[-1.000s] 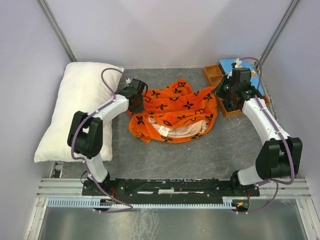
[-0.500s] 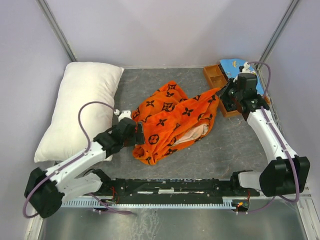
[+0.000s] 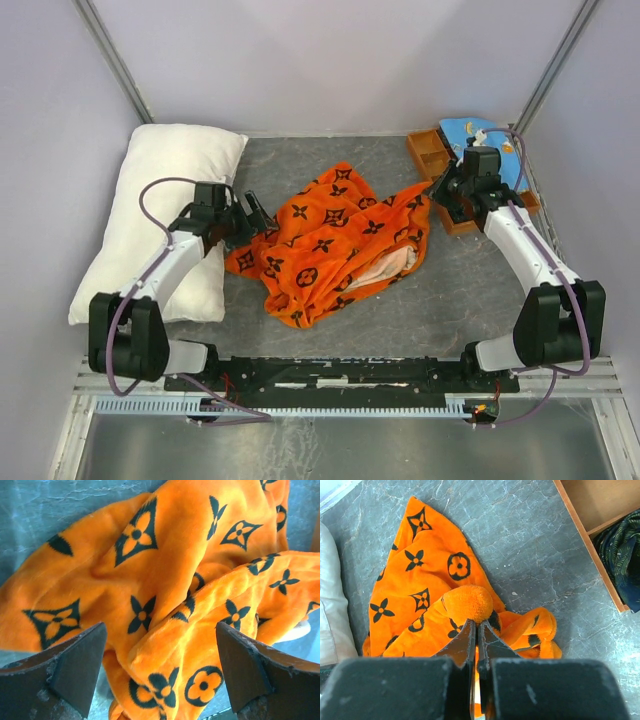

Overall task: Remove the pillowcase from the pillow
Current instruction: Fold the pillowcase at the center of the board.

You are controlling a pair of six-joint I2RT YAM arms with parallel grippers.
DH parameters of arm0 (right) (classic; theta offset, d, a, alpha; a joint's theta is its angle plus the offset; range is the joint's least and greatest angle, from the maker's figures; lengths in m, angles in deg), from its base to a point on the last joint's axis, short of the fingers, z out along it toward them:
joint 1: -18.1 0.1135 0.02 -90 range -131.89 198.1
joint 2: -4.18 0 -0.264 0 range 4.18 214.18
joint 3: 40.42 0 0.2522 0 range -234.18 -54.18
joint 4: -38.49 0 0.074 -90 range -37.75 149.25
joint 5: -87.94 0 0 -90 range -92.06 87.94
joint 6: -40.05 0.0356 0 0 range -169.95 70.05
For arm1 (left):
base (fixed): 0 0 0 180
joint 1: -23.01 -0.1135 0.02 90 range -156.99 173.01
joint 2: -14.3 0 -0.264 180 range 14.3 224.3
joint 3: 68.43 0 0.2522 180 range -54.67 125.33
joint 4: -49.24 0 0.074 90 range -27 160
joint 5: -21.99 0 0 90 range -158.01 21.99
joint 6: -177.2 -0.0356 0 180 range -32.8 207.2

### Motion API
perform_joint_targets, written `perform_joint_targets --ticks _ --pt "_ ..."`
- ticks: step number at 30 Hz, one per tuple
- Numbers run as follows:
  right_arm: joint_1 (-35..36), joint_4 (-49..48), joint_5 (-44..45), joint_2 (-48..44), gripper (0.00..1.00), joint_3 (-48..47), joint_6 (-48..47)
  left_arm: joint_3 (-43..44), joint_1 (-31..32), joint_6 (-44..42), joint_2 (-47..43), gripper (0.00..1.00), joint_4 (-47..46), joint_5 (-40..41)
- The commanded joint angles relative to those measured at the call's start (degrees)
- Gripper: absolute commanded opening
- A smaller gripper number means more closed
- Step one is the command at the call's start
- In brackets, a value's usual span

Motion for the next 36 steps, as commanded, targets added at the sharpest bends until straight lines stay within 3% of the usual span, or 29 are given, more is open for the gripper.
perform_joint_targets --ticks 1,4,10,22,31,36 --pt "-0.01 -1.83 -0.85 0.27 0.02 -3.26 -0.93 3.07 -2.23 -1.54 5.29 0.92 -2.39 -14.44" --pt "-0.02 -1.66 -0.86 0.72 0.02 -3.65 -1.1 2.21 -2.23 -2.03 6.77 0.86 -0.71 -16.17" --pt "0.02 -2.35 -2.45 3.26 0.01 -4.91 -0.52 -1.68 -2.16 -5.04 4.52 0.83 2.27 -11.28" --pt "0.11 -3.86 -4.79 5.97 0.02 -4.76 0.57 -2.29 -2.18 -1.18 1.42 0.79 -1.75 -17.84" --pt "0.13 -2.54 -3.18 5.01 0.02 -4.61 -0.55 -3.14 -2.12 0.74 2.29 0.55 -2.83 -20.94" --pt "0.15 -2.77 -3.3 5.03 0.02 -4.16 -0.46 -5.47 -2.07 -0.19 2.04 0.57 -2.13 -17.88"
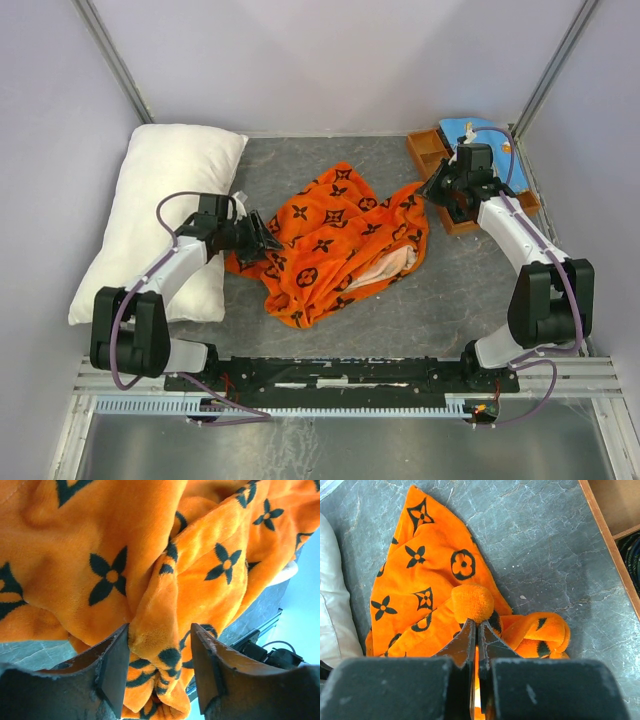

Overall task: Remove the pillowcase from the pillow
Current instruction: Fold the pillowcase at the center of the board.

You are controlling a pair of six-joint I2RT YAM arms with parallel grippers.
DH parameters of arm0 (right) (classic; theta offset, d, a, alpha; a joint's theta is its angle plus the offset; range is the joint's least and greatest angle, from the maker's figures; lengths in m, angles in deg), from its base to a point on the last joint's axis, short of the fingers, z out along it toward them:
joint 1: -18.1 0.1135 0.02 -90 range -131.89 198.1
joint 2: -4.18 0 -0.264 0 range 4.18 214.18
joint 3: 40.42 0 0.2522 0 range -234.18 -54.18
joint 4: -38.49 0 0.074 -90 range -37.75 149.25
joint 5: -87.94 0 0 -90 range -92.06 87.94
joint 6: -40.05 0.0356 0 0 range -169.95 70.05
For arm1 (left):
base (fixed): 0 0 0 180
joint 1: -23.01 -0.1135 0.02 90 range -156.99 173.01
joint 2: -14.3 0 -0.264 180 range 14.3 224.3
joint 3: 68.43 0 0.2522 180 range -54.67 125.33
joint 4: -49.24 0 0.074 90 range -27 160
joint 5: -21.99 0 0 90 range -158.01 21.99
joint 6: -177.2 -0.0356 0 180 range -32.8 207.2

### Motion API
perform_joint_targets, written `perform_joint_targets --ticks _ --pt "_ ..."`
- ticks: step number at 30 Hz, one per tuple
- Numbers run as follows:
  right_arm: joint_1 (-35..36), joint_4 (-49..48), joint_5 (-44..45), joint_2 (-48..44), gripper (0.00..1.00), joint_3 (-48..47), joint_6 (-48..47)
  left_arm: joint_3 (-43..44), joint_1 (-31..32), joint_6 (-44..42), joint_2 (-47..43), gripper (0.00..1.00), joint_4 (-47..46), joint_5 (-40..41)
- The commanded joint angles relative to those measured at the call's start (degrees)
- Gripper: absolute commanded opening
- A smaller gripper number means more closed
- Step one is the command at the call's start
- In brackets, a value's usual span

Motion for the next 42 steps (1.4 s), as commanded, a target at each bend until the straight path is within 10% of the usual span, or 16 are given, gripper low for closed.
perform_joint_targets --ticks 1,7,16,24,34,39,42 --pt "0.13 -1.39 0.25 -1.22 0.02 -1.55 -0.51 -2.15 0.03 0.77 -0.81 0.61 -0.86 1.24" --pt "0.19 -1.43 0.05 -1.81 0.01 -1.54 -0.47 -3.57 0.14 0.62 -0.01 0.7 -1.87 2.28" --pt "0.15 -1.65 -0.43 -2.47 0.01 -0.62 -0.47 -2.11 0.09 2.28 -0.8 0.52 -4.66 3.3" --pt "0.13 -0.93 0.66 -3.65 0.02 -1.98 -1.01 0.48 0.04 2.12 1.72 0.08 -6.91 7.51" --pt "-0.27 -6.18 10.71 -6.51 0.01 -17.95 -5.04 45.63 -1.9 -10.2 8.18 0.03 10.27 28.13" --pt "-2.0 -9.1 12.05 -5.26 0.01 -35.77 -4.69 85.38 -4.3 -14.05 17.09 0.03 18.79 27.02" --pt "-2.04 -14.01 11.42 -9.24 0.01 -39.74 -4.85 92.96 -4.26 -17.55 14.85 0.03 18.36 27.02"
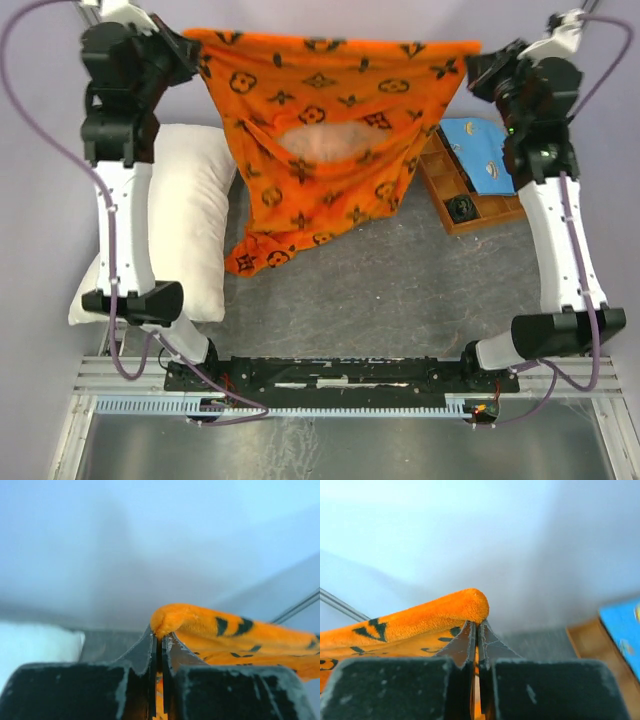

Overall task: Remove the pillowcase from the pillow
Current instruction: Fold the pillowcase at the center of the board.

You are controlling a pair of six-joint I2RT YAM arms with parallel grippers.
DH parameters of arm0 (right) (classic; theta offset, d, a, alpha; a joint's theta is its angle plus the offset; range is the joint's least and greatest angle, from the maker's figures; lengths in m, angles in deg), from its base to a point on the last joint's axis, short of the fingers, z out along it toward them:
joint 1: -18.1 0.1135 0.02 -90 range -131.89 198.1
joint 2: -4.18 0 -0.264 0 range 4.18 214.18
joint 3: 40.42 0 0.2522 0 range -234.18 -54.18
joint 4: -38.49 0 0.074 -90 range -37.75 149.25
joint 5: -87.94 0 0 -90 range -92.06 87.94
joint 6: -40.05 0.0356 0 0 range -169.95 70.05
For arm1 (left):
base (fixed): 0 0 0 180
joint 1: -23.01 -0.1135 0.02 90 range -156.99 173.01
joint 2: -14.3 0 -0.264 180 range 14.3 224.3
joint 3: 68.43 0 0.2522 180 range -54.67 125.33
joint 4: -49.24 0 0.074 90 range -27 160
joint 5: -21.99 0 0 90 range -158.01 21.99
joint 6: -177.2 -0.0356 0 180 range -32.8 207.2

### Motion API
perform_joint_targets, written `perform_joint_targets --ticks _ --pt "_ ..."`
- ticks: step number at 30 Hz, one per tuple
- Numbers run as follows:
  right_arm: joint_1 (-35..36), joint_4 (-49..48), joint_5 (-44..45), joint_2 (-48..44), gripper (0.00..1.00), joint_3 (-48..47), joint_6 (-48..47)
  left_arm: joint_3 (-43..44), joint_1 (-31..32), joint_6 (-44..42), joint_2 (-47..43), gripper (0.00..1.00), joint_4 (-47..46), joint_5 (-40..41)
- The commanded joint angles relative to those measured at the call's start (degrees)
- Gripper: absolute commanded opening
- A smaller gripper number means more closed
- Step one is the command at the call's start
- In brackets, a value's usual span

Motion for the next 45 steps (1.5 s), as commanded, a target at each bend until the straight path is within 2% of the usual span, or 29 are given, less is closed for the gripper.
perform_joint_targets --ticks 1,4,10,13,17,21,27,33,38,42,45 --pt "-0.6 -12.26 2.1 -8.55 0.01 -7.41 -1.57 8.9 -0.24 -8.69 -6.07 0.03 1.23 3.22" --pt "-0.54 -18.26 0.89 -16.1 0.01 -6.37 -3.26 -1.17 -0.25 -11.66 -18.85 0.03 -7.64 5.9" --pt "-0.61 -25.93 0.95 -32.51 0.01 -1.34 -7.78 -18.62 -0.26 -16.42 -46.16 0.03 -23.01 5.02" --pt "-0.62 -25.2 2.79 -38.97 0.01 -1.05 -9.31 -21.68 -0.18 -17.18 -57.0 0.03 -25.35 7.28" --pt "-0.55 -20.91 1.58 -42.42 0.01 -5.1 -9.46 -17.19 -0.15 -17.08 -61.18 0.03 -21.65 8.7" --pt "-0.57 -17.67 0.57 -42.47 0.01 -8.99 -9.78 -12.39 -0.09 -17.07 -59.84 0.03 -18.96 7.97" --pt "-0.55 -13.5 2.33 -40.07 0.01 -11.99 -10.81 -10.31 -0.17 -16.63 -54.78 0.03 -16.87 6.16" --pt "-0.61 -8.99 4.74 -33.23 0.01 -12.16 -11.56 -11.68 0.6 -17.68 -42.95 0.03 -11.09 5.71" --pt "-0.54 -12.16 7.03 -25.78 0.01 -1.25 -8.73 -21.72 0.61 -16.81 -29.1 0.03 -10.8 7.36" --pt "-0.54 -15.44 9.76 -15.5 0.01 8.37 -8.64 -30.28 0.5 -14.96 -18.31 0.03 -18.04 5.64" --pt "-0.56 -18.27 11.8 -4.81 0.01 11.16 -9.61 -30.32 0.52 -14.75 -4.87 0.03 -20.56 6.05"
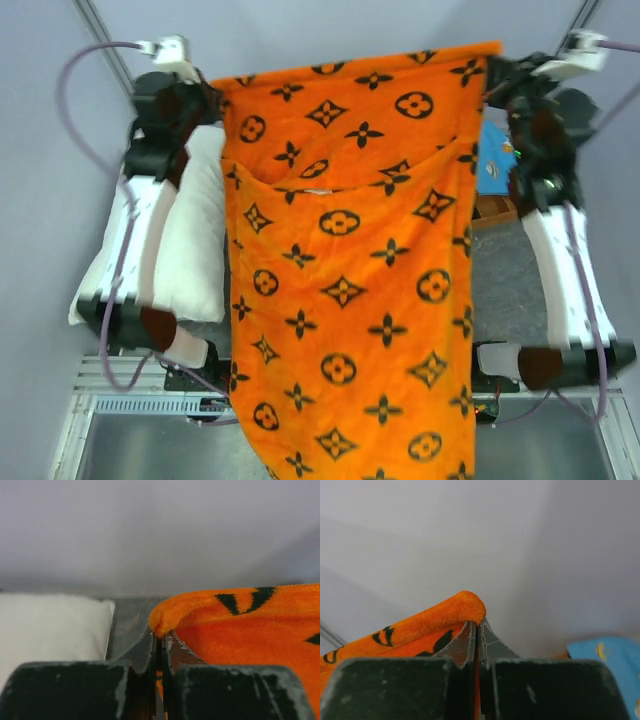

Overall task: Remove the pillowcase from the pillow
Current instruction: Fold the pillowcase at the center of the board.

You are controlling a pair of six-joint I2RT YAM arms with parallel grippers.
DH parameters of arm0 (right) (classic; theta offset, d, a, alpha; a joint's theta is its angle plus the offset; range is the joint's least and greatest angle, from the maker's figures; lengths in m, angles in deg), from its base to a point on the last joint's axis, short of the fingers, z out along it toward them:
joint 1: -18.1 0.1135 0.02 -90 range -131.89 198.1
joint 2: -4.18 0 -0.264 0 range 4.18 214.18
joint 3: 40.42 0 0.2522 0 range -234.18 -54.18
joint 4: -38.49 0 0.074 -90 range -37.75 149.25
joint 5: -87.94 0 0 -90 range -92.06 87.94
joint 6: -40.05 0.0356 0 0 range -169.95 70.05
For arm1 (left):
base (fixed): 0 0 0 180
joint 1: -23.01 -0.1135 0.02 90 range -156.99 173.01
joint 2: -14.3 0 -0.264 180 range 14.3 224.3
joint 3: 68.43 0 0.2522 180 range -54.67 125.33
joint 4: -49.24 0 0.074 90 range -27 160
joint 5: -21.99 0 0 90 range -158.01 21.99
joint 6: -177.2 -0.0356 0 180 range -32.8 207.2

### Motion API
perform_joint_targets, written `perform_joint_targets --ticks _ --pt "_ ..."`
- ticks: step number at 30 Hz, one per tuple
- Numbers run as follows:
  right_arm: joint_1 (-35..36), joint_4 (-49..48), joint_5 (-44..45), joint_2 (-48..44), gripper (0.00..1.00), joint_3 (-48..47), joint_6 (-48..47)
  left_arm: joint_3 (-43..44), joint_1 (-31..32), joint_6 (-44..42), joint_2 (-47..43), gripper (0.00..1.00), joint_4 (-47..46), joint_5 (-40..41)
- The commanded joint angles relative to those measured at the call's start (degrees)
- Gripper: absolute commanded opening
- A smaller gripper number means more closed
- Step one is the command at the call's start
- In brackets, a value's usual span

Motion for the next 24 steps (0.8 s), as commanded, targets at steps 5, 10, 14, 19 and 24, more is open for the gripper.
perform_joint_targets --ticks 5,10,14,19,24 --pt "-0.28 -6.72 7.38 30.56 0.01 -2.63 -1.69 10.87 -0.57 -0.19 34.99 0.03 -1.32 7.47" --pt "-0.28 -3.44 4.79 41.51 0.01 -15.0 -3.11 37.56 -0.57 0.47 51.23 0.03 5.27 6.61" --pt "-0.32 -2.47 3.62 43.97 0.01 -20.92 -4.47 41.19 -0.57 -0.75 52.05 0.03 1.25 9.42" --pt "-0.28 -2.43 2.52 43.54 0.01 -23.5 -5.17 35.51 -0.57 -2.72 47.18 0.03 -6.17 10.94" --pt "-0.36 -3.58 2.41 41.53 0.01 -23.81 -6.36 35.38 -0.58 -3.83 44.91 0.03 -6.12 9.95"
